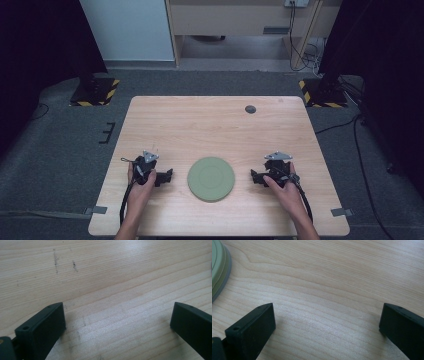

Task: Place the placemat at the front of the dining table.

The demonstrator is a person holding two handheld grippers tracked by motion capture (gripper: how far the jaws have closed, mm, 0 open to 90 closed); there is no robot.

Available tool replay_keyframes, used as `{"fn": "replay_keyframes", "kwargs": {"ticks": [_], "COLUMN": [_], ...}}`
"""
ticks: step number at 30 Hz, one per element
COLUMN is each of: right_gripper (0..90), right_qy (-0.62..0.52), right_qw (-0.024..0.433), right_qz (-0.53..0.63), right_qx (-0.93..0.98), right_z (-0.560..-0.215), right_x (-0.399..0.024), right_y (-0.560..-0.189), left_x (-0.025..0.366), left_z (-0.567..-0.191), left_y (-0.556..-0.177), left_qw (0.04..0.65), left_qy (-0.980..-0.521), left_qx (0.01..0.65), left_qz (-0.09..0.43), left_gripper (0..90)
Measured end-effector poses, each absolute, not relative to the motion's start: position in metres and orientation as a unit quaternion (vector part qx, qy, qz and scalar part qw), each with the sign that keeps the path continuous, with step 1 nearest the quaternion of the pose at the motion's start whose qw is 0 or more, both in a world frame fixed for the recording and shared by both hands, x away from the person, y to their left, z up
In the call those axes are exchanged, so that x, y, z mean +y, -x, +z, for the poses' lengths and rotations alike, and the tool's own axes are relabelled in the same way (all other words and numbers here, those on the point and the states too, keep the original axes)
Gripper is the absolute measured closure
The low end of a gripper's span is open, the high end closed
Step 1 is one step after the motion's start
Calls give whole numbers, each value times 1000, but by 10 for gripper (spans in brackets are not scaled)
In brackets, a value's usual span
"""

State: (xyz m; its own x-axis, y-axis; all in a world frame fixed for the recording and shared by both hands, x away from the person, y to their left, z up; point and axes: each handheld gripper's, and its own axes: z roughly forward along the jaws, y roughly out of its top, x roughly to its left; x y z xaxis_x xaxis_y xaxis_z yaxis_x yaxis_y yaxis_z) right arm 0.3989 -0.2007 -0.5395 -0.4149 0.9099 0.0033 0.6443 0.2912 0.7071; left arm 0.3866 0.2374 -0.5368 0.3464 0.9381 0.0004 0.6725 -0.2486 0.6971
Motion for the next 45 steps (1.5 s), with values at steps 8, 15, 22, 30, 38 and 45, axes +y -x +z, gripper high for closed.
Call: {"fn": "replay_keyframes", "kwargs": {"ticks": [8, 15, 22, 30, 38, 45], "right_gripper": [9, 57, 49, 54, 59, 59], "right_qy": [-499, -507, -483, -456, -434, -425], "right_qw": [205, 211, 216, 221, 220, 219], "right_qz": [323, 322, 334, 343, 356, 360], "right_qx": [777, 772, 780, 791, 798, 801], "right_z": [-539, -533, -525, -523, -522, -521], "right_x": [-201, -208, -210, -203, -196, -190], "right_y": [-399, -395, -385, -378, -373, -371], "left_x": [237, 241, 240, 231, 214, 204], "left_z": [-537, -535, -528, -523, -526, -522], "left_y": [-386, -379, -371, -363, -356, -352], "left_qw": [308, 333, 341, 359, 364, 377], "left_qy": [-759, -750, -757, -778, -789, -790], "left_qx": [530, 528, 509, 468, 451, 443], "left_qz": [219, 219, 226, 216, 203, 194], "left_gripper": [0, 33, 33, 44, 40, 35]}}
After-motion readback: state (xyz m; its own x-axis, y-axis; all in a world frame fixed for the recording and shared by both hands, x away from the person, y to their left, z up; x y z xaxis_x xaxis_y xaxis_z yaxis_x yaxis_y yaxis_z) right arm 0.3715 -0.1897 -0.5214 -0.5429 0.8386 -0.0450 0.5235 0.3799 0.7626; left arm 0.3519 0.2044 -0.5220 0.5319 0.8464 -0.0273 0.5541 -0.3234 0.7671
